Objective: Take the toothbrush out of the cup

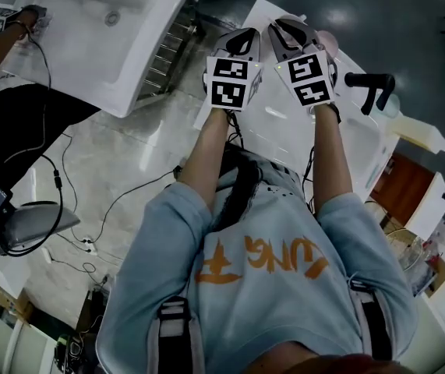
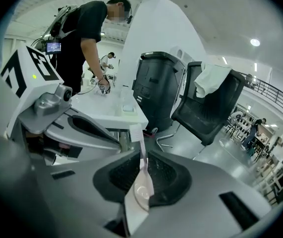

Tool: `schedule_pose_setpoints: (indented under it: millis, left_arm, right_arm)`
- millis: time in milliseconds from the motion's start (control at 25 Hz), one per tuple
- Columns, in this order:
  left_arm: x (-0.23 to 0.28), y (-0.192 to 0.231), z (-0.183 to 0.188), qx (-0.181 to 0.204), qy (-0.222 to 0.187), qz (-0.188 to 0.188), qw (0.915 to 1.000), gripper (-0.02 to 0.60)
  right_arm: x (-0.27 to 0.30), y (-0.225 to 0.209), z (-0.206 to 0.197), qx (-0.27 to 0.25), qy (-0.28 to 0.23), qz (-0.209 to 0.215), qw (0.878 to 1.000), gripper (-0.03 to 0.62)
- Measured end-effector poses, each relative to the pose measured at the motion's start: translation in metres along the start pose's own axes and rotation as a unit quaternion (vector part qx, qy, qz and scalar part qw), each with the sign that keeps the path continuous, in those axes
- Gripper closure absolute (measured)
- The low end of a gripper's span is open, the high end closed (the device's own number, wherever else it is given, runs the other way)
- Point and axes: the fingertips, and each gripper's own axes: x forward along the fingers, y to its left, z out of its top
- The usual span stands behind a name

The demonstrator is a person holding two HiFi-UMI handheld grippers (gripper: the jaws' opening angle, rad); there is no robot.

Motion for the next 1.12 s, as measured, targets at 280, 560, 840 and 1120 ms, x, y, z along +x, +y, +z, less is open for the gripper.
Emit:
schedule_pose_setpoints:
  millis: [280,560,840,1120]
  left_arm:
    - [-0.003,0.007,0.001,-0.004,-0.001,0.003,1.0,0.574]
    - [-0.003,-0.003,0.005,0.004,-0.005,-0.005,1.0,0.574]
    - [-0.006,-0.02,0.011,0.02,-0.011,-0.012,0.9997,0.574]
    - [-0.015,-0.039,0.021,0.043,-0.023,-0.014,0.9987,0.574]
  right_arm:
    - [0.002,-0.005,0.003,0.008,0.002,-0.021,1.0,0.554]
    - [-0.013,-0.019,0.006,0.033,-0.02,-0.052,0.998,0.556]
    - [-0.038,-0.034,0.014,0.051,-0.058,-0.086,0.993,0.556]
    - [-0.071,-0.044,0.029,0.071,-0.109,-0.102,0.986,0.556]
